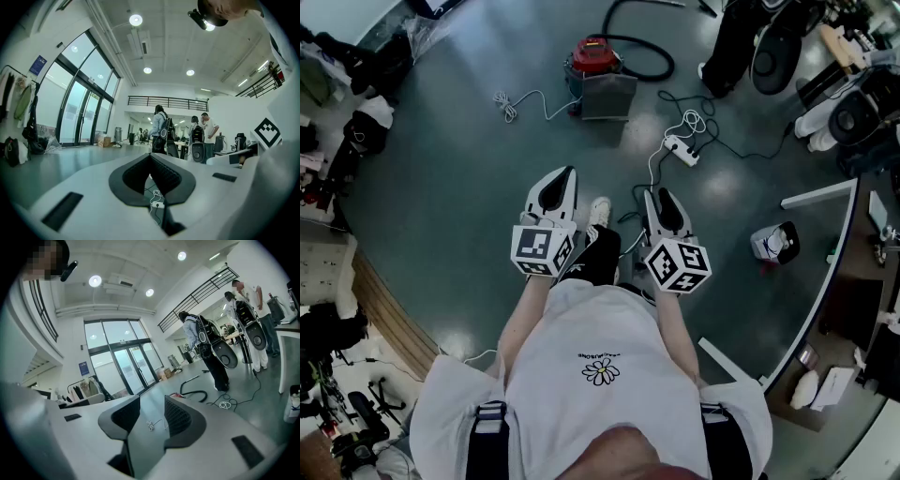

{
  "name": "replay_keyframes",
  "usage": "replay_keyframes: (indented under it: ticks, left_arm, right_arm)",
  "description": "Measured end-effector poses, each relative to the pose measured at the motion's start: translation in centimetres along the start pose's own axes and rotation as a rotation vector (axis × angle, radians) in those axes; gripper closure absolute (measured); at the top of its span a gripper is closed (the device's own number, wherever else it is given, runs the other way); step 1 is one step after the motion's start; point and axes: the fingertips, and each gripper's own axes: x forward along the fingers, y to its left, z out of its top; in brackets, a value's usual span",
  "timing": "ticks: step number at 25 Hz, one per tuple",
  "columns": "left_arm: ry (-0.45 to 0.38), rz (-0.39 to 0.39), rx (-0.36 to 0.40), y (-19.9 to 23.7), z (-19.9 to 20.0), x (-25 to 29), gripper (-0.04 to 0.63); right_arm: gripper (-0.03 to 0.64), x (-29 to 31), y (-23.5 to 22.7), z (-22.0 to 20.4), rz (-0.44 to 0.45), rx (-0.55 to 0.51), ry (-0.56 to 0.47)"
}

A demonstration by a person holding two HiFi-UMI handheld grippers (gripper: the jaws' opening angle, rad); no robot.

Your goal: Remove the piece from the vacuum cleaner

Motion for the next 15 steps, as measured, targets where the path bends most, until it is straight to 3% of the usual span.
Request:
replay_keyframes:
  ticks: [7, 15]
  left_arm:
    - [0.015, 0.018, -0.032, 2.7, -1.4, 5.3, 0.591]
    - [-0.014, 0.008, -0.053, 9.2, 0.2, 15.9, 0.591]
  right_arm:
    - [0.44, 5.8, -2.3, 1.4, -0.003, -0.045, 0.011]
    - [0.44, 17.5, -3.7, 4.3, 0.009, -0.113, 0.051]
